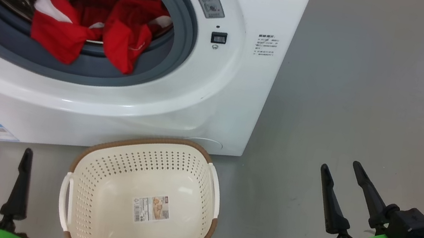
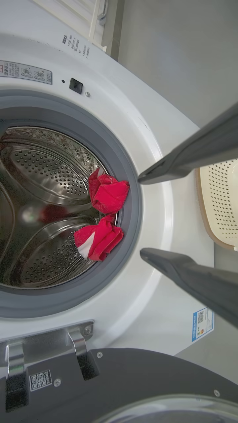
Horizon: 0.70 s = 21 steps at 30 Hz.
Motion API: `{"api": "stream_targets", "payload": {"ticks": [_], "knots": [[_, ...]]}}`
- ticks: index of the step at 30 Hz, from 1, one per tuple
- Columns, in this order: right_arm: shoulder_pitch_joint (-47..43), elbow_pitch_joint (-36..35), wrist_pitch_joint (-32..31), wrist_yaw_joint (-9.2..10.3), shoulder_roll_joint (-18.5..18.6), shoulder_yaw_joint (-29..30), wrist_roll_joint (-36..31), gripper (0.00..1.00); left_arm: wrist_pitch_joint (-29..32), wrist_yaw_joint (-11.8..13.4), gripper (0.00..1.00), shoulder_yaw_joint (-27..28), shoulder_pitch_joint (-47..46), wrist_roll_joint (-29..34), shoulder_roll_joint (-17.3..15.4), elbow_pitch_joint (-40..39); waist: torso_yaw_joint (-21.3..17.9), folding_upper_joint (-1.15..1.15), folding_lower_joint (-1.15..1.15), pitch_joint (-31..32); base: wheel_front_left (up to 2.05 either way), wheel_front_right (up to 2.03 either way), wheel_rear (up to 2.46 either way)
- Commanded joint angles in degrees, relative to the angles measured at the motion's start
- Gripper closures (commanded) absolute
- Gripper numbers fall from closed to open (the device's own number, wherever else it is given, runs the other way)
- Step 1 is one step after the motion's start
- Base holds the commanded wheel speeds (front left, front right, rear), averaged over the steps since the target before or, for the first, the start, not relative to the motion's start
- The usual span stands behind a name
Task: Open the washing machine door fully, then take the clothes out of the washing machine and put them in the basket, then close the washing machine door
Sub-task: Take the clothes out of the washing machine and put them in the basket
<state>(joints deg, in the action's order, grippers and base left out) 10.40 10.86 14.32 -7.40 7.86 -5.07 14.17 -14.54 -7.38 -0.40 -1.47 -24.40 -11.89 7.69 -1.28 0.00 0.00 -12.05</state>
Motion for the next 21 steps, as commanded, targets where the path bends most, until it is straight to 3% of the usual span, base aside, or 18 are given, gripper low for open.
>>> {"api": "stream_targets", "payload": {"ticks": [1,13,21], "knots": [[1.41,-1.39,0.68,-0.09,-0.11,-1.47,-0.6,0.0,-0.46,-0.11,0.0,1.44,-2.72,-0.32,-1.91,-0.77,-0.24,0.0,0.0,-0.61,0.0,0.0,0.0],[3.39,-1.87,0.68,-0.09,-1.64,-1.4,-1.24,0.0,-0.46,-0.11,0.0,-3.19,-13.07,-0.64,-3.95,3.58,-1.47,0.0,0.0,-4.47,0.0,0.0,0.0],[3.91,-2.28,0.68,-0.09,-2.53,-0.6,-1.49,0.0,-0.46,-0.11,0.0,-7.63,-20.83,-1.75,-6.6,10.67,-2.94,0.0,0.0,-6.14,0.0,0.0,0.0]]}}
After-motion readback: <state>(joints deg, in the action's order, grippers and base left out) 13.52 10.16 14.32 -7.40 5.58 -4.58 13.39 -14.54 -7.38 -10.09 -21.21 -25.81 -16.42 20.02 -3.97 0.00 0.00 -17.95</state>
